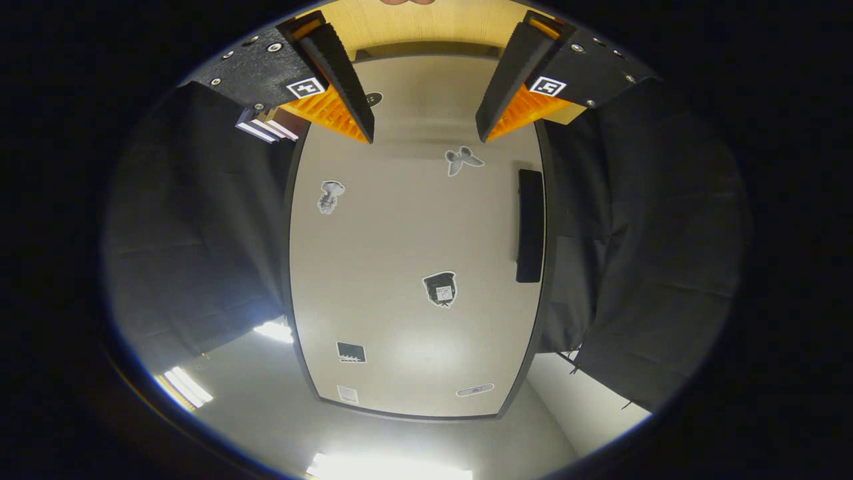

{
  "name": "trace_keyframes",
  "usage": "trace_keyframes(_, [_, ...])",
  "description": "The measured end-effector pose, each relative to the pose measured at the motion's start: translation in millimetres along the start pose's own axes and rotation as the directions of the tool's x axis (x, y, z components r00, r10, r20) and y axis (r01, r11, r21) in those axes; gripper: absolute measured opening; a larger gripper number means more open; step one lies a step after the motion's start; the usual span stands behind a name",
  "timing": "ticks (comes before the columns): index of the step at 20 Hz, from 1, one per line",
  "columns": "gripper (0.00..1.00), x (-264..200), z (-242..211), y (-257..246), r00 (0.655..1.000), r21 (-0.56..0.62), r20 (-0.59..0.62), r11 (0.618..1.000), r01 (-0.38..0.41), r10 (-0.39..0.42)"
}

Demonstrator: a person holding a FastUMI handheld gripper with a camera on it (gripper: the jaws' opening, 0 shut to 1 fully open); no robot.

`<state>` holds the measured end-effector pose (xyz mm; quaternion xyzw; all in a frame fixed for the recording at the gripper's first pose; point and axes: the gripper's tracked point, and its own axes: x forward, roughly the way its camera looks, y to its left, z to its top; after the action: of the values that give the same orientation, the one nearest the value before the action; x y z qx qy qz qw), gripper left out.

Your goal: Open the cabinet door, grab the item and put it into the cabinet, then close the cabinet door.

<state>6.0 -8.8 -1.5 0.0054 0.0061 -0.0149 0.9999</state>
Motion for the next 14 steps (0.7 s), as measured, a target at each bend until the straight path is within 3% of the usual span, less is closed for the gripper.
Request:
trace_keyframes(9, [0.95, 7.3, 3.6, -1.2, 1.0, 0.02, -0.024, 1.0, 0.002, -0.001])
trace_keyframes(14, [0.95, 28.0, 19.8, 24.1, 0.999, 0.033, -0.036, 0.999, -0.032, 0.033])
